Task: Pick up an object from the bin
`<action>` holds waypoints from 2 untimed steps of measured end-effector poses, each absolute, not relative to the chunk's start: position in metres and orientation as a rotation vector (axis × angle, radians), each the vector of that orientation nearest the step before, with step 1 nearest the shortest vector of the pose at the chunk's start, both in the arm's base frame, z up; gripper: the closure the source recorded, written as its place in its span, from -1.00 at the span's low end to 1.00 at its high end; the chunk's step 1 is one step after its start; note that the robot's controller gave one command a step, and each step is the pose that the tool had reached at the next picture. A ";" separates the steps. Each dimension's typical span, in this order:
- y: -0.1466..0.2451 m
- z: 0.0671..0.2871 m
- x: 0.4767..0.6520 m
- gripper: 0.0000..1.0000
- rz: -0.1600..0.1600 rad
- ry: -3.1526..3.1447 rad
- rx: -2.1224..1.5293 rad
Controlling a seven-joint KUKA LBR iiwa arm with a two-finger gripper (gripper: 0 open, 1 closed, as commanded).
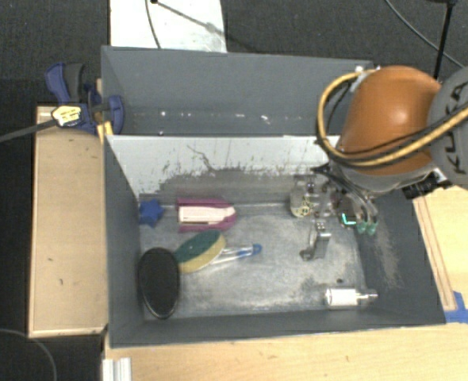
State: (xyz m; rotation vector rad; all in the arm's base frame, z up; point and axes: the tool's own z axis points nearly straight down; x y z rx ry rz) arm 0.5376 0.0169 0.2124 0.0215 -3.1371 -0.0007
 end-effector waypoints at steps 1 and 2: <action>0.050 0.068 0.528 -1.00 -0.002 -3.121 0.344; 0.051 0.102 0.542 -1.00 -0.002 -3.143 0.172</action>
Offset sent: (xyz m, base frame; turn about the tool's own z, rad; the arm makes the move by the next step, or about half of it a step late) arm -0.0092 0.0329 -0.1424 -0.2068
